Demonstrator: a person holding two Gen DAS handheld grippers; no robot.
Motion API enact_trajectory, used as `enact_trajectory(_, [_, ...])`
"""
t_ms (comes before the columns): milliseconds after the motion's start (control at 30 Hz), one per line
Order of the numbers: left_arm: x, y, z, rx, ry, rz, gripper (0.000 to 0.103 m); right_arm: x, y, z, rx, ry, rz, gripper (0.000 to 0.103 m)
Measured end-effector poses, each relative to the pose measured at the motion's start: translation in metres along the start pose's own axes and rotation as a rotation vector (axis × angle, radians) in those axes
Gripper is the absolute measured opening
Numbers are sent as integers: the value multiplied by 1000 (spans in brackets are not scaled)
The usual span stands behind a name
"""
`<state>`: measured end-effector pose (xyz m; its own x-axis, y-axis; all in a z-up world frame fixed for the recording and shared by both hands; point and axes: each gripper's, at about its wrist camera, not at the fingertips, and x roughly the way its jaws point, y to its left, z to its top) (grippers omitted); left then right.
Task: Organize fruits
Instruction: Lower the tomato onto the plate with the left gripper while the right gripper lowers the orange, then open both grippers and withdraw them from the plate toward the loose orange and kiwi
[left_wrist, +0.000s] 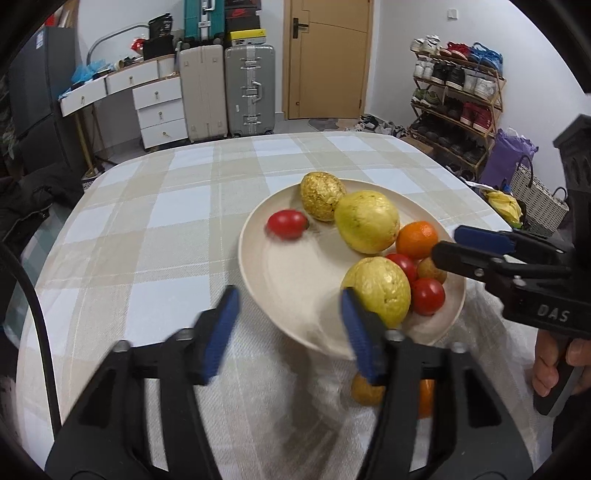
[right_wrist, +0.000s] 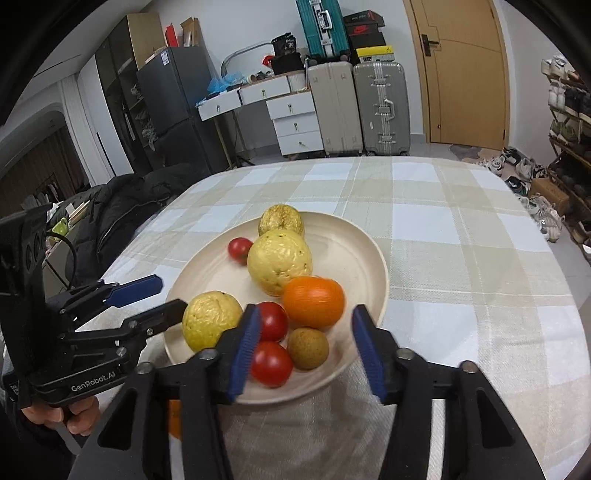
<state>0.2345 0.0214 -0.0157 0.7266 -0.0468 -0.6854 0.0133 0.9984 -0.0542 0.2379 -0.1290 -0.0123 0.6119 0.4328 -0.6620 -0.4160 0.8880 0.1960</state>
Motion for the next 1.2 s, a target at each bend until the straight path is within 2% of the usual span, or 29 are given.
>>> enact_trajectory(67, [-11, 2, -4, -18, -33, 0, 71, -11, 1, -3, -1, -23, -8, 69])
enact_trajectory(133, [-22, 4, -8, -23, -45, 2, 79, -21, 4, -7, -8, -30, -12, 86])
enact_trajectory(233, [-41, 5, -14, -33, -79, 9, 85, -37, 8, -13, -17, -55, -22, 102])
enact_trajectory(267, [-46, 6, -16, -36, -85, 10, 87, -43, 9, -15, -17, -64, -20, 103])
enact_trajectory(333, [-58, 8, -21, -50, -98, 9, 99, -49, 12, -18, -17, -69, -28, 103])
enact_trajectory(367, [-63, 8, -23, -56, -108, 8, 102, -52, 12, -20, -14, -69, -35, 103])
enact_trajectory(767, [-108, -2, -56, -35, -131, 26, 102, -69, 27, -38, -43, -66, -32, 103])
enact_trajectory(1200, [-94, -12, -68, 4, -96, 40, 102, -55, 37, -50, -65, -6, -29, 103])
